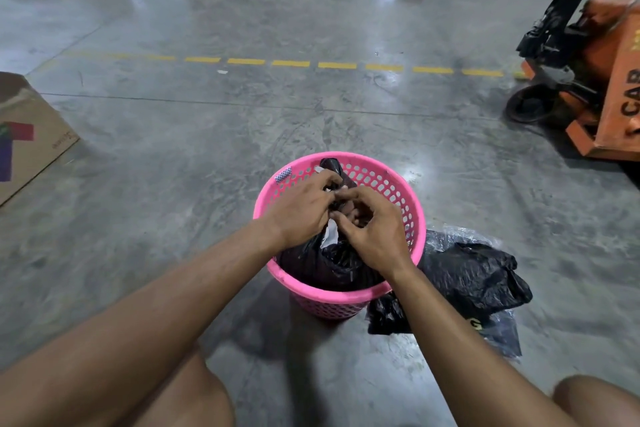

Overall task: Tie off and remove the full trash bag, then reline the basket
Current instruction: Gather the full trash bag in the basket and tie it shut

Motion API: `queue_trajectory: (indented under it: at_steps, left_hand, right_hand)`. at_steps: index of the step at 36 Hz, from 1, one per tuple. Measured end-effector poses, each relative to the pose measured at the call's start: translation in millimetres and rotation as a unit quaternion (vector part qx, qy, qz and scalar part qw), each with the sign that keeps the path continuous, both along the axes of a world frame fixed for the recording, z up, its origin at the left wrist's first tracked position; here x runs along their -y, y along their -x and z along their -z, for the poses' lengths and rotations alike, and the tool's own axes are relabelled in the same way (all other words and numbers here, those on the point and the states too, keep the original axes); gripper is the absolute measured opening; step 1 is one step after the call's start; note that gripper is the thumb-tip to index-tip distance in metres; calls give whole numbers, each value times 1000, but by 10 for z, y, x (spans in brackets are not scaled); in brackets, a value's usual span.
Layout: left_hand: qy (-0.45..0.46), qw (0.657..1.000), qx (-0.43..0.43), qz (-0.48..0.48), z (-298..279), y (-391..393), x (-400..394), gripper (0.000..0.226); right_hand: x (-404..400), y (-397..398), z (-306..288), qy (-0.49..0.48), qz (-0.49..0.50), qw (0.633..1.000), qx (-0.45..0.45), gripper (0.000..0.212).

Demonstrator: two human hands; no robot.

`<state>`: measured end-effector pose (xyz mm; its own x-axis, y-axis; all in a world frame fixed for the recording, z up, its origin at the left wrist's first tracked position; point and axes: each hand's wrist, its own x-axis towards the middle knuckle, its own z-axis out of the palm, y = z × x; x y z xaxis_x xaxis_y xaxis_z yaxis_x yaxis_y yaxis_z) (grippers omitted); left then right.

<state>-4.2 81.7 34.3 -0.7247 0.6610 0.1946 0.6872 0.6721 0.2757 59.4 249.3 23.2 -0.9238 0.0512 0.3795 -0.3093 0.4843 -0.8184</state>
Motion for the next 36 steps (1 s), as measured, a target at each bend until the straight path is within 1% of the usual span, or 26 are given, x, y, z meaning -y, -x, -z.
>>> queue_trajectory:
  at_steps: [1,3,5,7,9,12,16,18,21,23,24,25,27,28,30,32,33,36]
  left_hand:
    - [-8,1000,7,-2,-1,2,-30,45]
    - [-21,999,32,-3,-7,8,-50,61]
    - [-37,998,53,-19,-6,29,-9,75]
    - [-66,995,64,-38,11,32,66,78]
    - [-91,992,69,-46,55,3,128,74]
    - [-104,989,80,-65,167,-40,211,68]
    - [-145,980,98,-100,309,-61,327,62]
    - [-161,976,97,-107,347,-76,363,59]
    - [-198,967,48,-152,326,-132,389,48]
    - [-227,954,3,-194,273,-216,362,33]
    - [-228,953,-18,-199,257,-272,328,26]
    - [-218,956,-33,-195,243,-325,283,20]
    - [-177,964,-56,-193,246,-393,171,17]
    - [-149,966,-66,-202,254,-404,110,18]
    - [-87,970,-63,-218,268,-376,-10,29]
    - [-23,975,-32,-220,263,-335,-130,43]
    - [7,976,-19,-218,258,-316,-195,46]
    - [88,972,-7,-217,244,-223,-319,44]
  right_hand:
    - [8,1,-16,8,12,1000,-6,20]
    - [-21,20,-42,22,48,999,-5,10]
    - [-100,43,-48,14,79,997,6,8]
    - [-197,50,-26,-7,96,995,24,12]
    - [-273,41,19,-22,101,993,49,14]
    - [-359,30,128,-72,121,986,87,7]
    - [-445,-10,229,-154,140,969,136,13]
    - [-466,-26,246,-174,141,963,151,12]
    - [-500,-43,253,-166,128,964,165,14]
    - [-548,-61,238,-133,102,977,130,22]
    - [-581,-65,226,-122,98,982,105,27]
    - [-619,-58,218,-121,110,983,85,31]
    - [-714,-19,217,-126,175,974,73,38]
    - [-763,1,222,-124,211,966,81,40]
    - [-841,46,239,-121,257,952,116,42]
    - [-897,113,282,-133,262,939,179,44]
    - [-922,144,315,-141,256,934,205,45]
    - [-942,283,387,-162,230,931,233,41]
